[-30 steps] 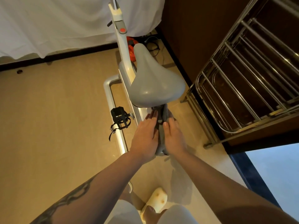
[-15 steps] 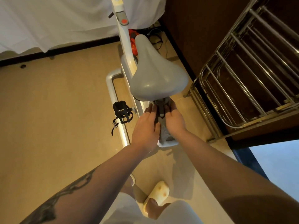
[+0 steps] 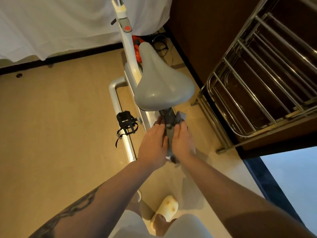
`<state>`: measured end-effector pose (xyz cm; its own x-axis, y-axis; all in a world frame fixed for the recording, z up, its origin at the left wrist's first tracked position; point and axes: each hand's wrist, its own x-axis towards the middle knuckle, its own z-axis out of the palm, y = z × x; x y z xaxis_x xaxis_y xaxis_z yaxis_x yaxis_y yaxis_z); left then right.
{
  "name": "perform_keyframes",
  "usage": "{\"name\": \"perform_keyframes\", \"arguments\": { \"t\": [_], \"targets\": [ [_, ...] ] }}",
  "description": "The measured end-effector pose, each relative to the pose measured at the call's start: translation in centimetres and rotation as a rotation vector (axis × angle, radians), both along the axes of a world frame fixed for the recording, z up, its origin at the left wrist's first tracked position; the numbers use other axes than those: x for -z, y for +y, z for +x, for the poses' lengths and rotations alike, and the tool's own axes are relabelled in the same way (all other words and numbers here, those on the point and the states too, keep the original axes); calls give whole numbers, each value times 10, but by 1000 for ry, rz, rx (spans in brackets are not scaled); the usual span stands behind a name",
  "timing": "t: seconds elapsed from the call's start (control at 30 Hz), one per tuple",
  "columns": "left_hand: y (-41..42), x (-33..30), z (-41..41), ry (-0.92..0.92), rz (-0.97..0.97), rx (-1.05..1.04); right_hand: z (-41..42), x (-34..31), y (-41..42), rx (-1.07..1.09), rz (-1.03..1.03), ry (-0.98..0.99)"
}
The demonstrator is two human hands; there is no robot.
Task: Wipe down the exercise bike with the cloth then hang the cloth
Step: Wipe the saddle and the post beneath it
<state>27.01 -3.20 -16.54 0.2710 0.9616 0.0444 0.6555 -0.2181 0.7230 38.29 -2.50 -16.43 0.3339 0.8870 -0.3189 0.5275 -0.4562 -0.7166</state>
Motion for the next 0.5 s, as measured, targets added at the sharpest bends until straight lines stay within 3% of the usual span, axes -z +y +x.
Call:
{"name": "perform_keyframes", "arguments": {
  "t": [0.1,0.23,0.37,0.5],
  "targets": [
    [-4,1,3,-37,-33,-18,-2,-7,22,-32,-94,-102],
    [-6,1,2,-63,-18,25,-7,1,-22,-186,141,-259],
    [-2,-1,-2,-16,-9,13,5,-4,21,-173,-53,-181],
    [-1,-1,-3,-20,-12,9,4,5,-20,-272,124,-178]
  ]
}}
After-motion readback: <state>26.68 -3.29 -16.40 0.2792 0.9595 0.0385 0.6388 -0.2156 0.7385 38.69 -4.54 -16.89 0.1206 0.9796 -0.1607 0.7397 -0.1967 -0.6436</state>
